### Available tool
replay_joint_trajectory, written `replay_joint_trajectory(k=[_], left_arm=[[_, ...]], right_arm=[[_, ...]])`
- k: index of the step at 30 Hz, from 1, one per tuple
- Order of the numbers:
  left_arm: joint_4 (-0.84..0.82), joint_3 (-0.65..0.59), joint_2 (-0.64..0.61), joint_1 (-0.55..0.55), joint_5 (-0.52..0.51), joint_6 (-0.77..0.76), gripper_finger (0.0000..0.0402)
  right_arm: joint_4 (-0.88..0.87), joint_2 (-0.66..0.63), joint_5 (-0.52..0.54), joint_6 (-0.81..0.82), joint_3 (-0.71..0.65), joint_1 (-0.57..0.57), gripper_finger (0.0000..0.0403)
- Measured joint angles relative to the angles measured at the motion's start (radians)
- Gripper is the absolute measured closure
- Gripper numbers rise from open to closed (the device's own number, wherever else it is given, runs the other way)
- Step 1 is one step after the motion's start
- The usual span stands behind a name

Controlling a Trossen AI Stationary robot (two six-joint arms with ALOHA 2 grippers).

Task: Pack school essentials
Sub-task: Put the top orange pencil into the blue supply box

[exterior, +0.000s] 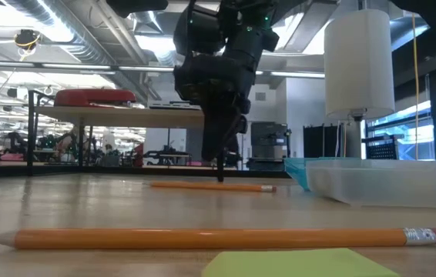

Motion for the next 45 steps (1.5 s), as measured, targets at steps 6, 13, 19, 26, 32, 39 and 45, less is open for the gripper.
replay_joint_trajectory(k=[6,13,19,26,32,39,45], left_arm=[[0.0,0.0,0.0,-0.009,0.0,0.0,0.0003],[0.0,0.0,0.0,-0.038,0.0,0.0,0.0003],[-0.001,0.0,0.0,-0.047,0.0,0.0,0.0003],[-0.002,0.0,0.0,-0.047,0.0,0.0,0.0003],[-0.007,0.0,0.0,-0.047,0.0,0.0,0.0003],[-0.007,0.0,0.0,-0.047,0.0,0.0,0.0003],[-0.008,0.0,0.0,-0.047,0.0,0.0,0.0003]], right_arm=[[-0.006,-0.001,0.008,-0.076,0.0,0.0,0.03],[-0.005,-0.001,0.057,-0.127,0.001,-0.001,0.022],[0.038,0.004,0.043,-0.147,-0.032,-0.002,0.0203],[0.047,0.027,0.11,-0.148,-0.033,-0.003,0.0215],[0.064,0.065,0.103,-0.147,-0.033,-0.005,0.0228],[0.068,0.074,0.105,-0.149,-0.031,-0.005,0.0231],[0.068,0.075,0.106,-0.153,-0.031,-0.005,0.026]])
